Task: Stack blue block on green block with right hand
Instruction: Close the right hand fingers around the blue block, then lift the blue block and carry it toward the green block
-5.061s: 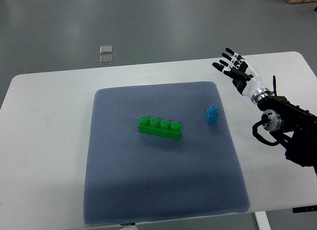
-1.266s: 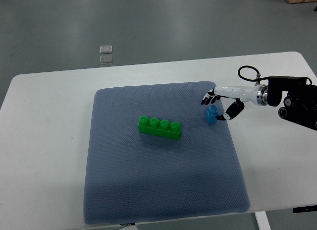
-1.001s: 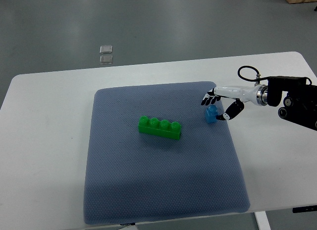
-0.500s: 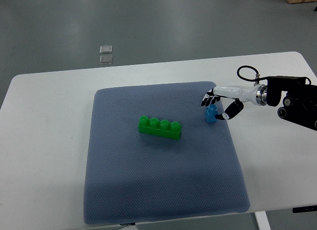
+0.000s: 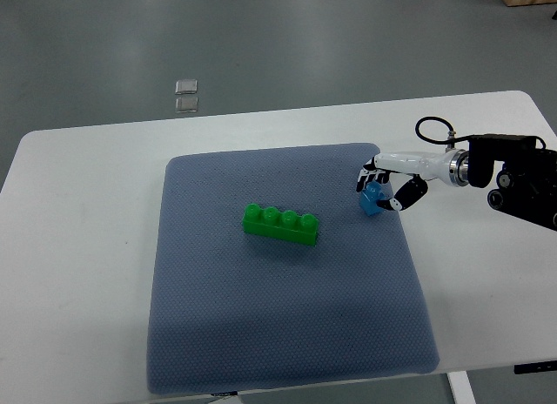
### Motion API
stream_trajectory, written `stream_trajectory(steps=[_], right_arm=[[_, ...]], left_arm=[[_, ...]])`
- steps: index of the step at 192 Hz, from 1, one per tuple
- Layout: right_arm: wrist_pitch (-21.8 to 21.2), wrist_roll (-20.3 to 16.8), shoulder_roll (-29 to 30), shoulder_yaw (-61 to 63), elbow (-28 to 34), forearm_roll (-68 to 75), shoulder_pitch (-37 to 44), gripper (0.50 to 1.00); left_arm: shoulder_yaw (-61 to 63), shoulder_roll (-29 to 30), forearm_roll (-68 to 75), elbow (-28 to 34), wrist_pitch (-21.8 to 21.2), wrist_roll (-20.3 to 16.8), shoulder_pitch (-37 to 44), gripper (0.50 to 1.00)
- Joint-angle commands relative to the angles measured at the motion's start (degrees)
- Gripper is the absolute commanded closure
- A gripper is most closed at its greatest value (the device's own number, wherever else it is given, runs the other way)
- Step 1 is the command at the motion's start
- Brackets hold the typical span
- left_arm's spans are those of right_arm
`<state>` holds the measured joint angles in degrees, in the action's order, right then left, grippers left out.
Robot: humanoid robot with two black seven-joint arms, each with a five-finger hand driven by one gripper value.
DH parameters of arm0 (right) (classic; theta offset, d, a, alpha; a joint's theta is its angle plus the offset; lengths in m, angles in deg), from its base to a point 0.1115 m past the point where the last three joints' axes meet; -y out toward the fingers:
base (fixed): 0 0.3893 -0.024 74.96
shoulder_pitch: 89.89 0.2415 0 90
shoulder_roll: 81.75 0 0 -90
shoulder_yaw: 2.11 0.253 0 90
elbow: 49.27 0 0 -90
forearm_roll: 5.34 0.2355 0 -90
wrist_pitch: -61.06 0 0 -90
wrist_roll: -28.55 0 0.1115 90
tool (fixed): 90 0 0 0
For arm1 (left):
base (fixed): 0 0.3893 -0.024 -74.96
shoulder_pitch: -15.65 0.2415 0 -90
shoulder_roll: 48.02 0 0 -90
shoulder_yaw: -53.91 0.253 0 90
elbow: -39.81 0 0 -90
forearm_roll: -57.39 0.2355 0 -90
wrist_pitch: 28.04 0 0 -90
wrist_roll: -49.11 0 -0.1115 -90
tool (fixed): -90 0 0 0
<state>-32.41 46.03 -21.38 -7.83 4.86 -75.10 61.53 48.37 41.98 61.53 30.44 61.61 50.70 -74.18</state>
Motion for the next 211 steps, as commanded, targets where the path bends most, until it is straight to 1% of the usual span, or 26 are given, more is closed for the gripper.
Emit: stream_trajectory(steps=[1,22,27,37,43,46,104,143,167,197,211], right_arm=[[0.0,0.0,0.0,0.0,0.0,0.0,-0.1,0.895],[0.5,0.0,0.0,0.0,0.0,0.0,0.0,0.926],[0.6,0.0,0.0,0.0,0.0,0.0,0.0,0.946],[0.7,0.1,-0.1,0.0,0.0,0.0,0.0,0.961],[0.7,0.1,-0.2,0.0,0.0,0.0,0.1,0.981],[0.7,0.1,-0.2,0.0,0.0,0.0,0.1,1.0],[1.2,0.6,-0.7,0.2,1.6,0.0,2.5,1.0],[1.2,1.2,-0.5,0.2,3.6,-0.1,6.4,1.0],[1.2,1.7,-0.1,0.2,3.8,-1.3,9.1,1.0],[1.2,3.2,0.4,0.2,3.9,-2.5,11.6,1.0],[1.2,4.5,2.1,0.2,4.0,-2.7,12.1,1.0]], left_arm=[[0.0,0.0,0.0,0.0,0.0,0.0,0.0,0.5],[0.0,0.0,0.0,0.0,0.0,0.0,0.0,0.5],[0.0,0.0,0.0,0.0,0.0,0.0,0.0,0.5],[0.0,0.0,0.0,0.0,0.0,0.0,0.0,0.5],[0.0,0.0,0.0,0.0,0.0,0.0,0.0,0.5],[0.0,0.0,0.0,0.1,0.0,0.0,0.0,0.5],[0.0,0.0,0.0,0.0,0.0,0.0,0.0,0.5],[0.0,0.0,0.0,0.0,0.0,0.0,0.0,0.5],[0.0,0.0,0.0,0.0,0.0,0.0,0.0,0.5],[0.0,0.0,0.0,0.0,0.0,0.0,0.0,0.5],[0.0,0.0,0.0,0.1,0.0,0.0,0.0,0.5]])
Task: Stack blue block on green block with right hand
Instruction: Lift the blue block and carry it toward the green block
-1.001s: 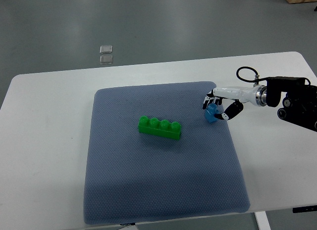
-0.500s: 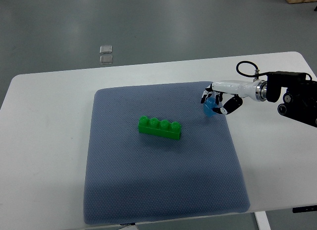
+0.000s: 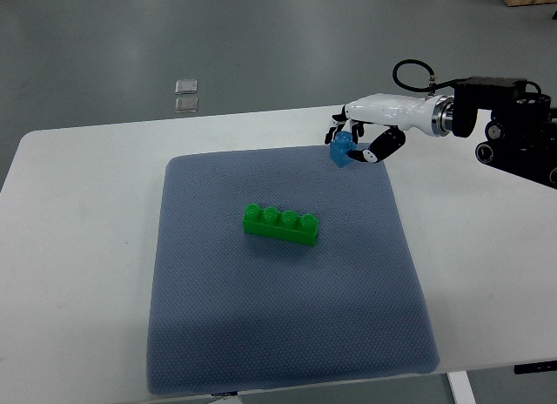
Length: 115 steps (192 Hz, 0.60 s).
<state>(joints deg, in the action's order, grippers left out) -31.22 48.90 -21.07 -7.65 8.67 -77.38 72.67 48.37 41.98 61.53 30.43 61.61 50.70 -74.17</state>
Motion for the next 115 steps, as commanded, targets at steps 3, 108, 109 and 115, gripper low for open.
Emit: stream_trajectory(steps=[3,108,109,115], right_arm=[[0.1,1.8,2.1,0.0,0.2,-0.4,1.1,1.0],[3.0,9.6,7.9,-0.4,0.0,-5.6,0.9,1.0],[3.0,9.6,8.0,-0.4,0.0,-5.6,0.9,1.0],[3.0,9.8,7.9,-0.4,0.0,-5.7,0.8,1.0]], left_arm=[[0.0,0.0,0.0,0.0,0.0,0.0,0.0,0.5],[0.0,0.0,0.0,0.1,0.0,0.0,0.0,0.5],[0.0,0.0,0.0,0.1,0.0,0.0,0.0,0.5],[0.0,0.0,0.0,0.1,0.0,0.0,0.0,0.5]])
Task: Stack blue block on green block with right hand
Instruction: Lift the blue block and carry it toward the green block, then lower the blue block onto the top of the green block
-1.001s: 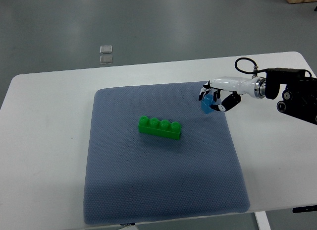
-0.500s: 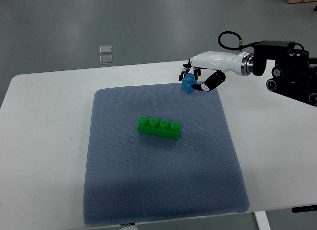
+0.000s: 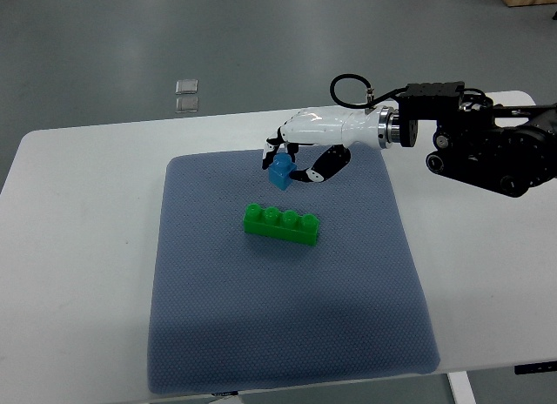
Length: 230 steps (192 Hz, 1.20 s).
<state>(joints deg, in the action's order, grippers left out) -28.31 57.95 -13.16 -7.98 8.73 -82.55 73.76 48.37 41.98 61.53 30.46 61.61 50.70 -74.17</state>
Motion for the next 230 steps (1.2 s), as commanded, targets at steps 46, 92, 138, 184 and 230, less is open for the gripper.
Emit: stream_trajectory(steps=[46,92,138,184,230], right_arm=[[0.2,3.7,0.0,-2.8,-0.1,-1.9,-0.3,1.0],[1.7,5.2,0.0,-3.0,-0.1,-2.6,-1.4,1.0],[1.7,5.6,0.0,-3.0,-0.2,-2.6,-2.3,1.0],[1.7,5.6,0.6,-3.6,-0.7,-3.0,-2.5,1.0],[2.9,5.4,1.9,-3.6,-1.6,-3.1,-3.0,1.0]], left_arm=[[0.0,0.0,0.0,-0.1,0.0,0.0,0.0,0.5],[0.0,0.0,0.0,-0.1,0.0,0.0,0.0,0.5],[0.0,0.0,0.0,-0.1,0.0,0.0,0.0,0.5],[0.0,0.0,0.0,-0.1,0.0,0.0,0.0,0.5],[0.0,0.0,0.0,-0.1,0.0,0.0,0.0,0.5]])
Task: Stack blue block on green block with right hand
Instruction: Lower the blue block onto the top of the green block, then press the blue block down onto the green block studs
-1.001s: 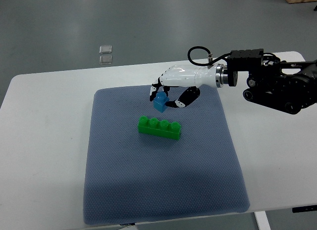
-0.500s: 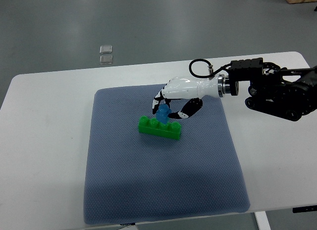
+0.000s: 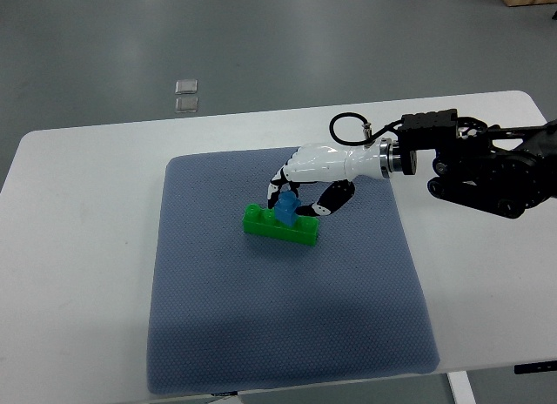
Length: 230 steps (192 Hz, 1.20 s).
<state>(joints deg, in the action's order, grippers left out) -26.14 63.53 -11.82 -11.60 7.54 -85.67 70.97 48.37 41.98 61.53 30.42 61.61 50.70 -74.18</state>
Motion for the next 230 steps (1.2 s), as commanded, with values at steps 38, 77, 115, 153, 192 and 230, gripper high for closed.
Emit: stream_trajectory(steps=[38,77,115,153,192,230], right_arm=[[0.8,-0.4,1.4,-0.1,-1.2,0.0,-0.2,1.0],[0.7,-0.4,1.7,-1.1,-1.6,0.0,-0.2,1.0],[0.6,-0.3,2.0,-1.4,-1.9,0.0,-0.2,1.0],[0.4,-0.2,2.1,-1.5,-2.5,0.0,-0.3,1.0],[0.5,-0.1,2.4,-2.5,-3.3,0.0,-0.4,1.0],[0.4,-0.1,2.4,-2.5,-3.6,0.0,-0.4,1.0]], left_arm=[[0.0,0.0,0.0,0.1,0.0,0.0,0.0,0.5],[0.0,0.0,0.0,0.0,0.0,0.0,0.0,0.5],[0.0,0.0,0.0,0.0,0.0,0.0,0.0,0.5],[0.0,0.0,0.0,0.0,0.0,0.0,0.0,0.5],[0.0,0.0,0.0,0.1,0.0,0.0,0.0,0.5],[0.0,0.0,0.0,0.0,0.0,0.0,0.0,0.5]])
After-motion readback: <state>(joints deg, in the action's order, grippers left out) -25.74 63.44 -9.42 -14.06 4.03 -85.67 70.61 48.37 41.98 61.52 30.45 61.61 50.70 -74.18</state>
